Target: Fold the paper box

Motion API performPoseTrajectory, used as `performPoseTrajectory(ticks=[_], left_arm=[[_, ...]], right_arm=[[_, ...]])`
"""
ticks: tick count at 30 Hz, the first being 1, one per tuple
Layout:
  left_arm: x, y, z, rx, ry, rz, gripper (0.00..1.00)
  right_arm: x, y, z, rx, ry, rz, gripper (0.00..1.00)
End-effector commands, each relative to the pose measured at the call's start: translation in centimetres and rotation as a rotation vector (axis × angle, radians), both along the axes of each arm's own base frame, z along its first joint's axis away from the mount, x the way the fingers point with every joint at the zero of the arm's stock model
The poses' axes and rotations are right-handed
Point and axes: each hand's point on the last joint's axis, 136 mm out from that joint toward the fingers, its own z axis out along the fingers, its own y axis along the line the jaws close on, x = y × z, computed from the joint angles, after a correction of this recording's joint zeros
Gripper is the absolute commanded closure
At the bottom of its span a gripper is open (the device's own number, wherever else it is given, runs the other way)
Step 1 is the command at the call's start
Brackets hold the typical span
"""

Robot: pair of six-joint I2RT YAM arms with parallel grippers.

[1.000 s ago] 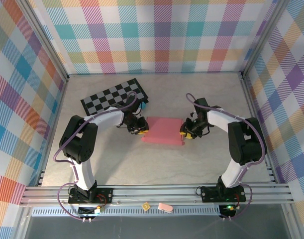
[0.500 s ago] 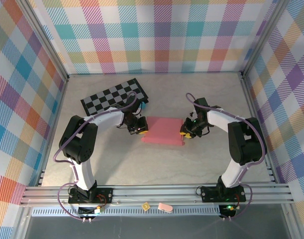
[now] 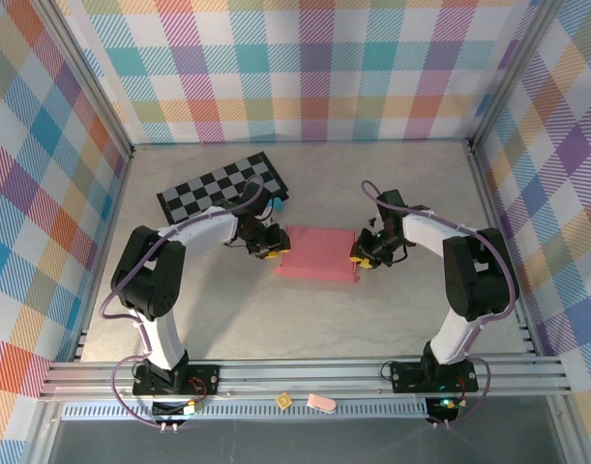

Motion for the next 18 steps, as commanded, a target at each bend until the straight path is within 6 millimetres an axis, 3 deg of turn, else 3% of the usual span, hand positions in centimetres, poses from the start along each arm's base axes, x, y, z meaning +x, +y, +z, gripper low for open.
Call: performPoseTrajectory(ticks=[1, 9, 18], left_arm=[[-0.2, -0.7, -1.0, -0.051, 0.021, -0.017, 0.70], [-1.1, 0.1, -3.3, -0.008, 0.062, -0.014, 0.82], [-1.4, 0.4, -3.5, 0.008, 0.063, -0.016, 0.89]], right_arm=[[-1.4, -1.0, -1.5, -0.068, 0.066, 0.000, 0.76], [-1.5, -0.6, -2.0, -0.048, 0.087, 0.004, 0.77], [-1.2, -0.7, -2.2, -0.058, 0.089, 0.012, 0.81]])
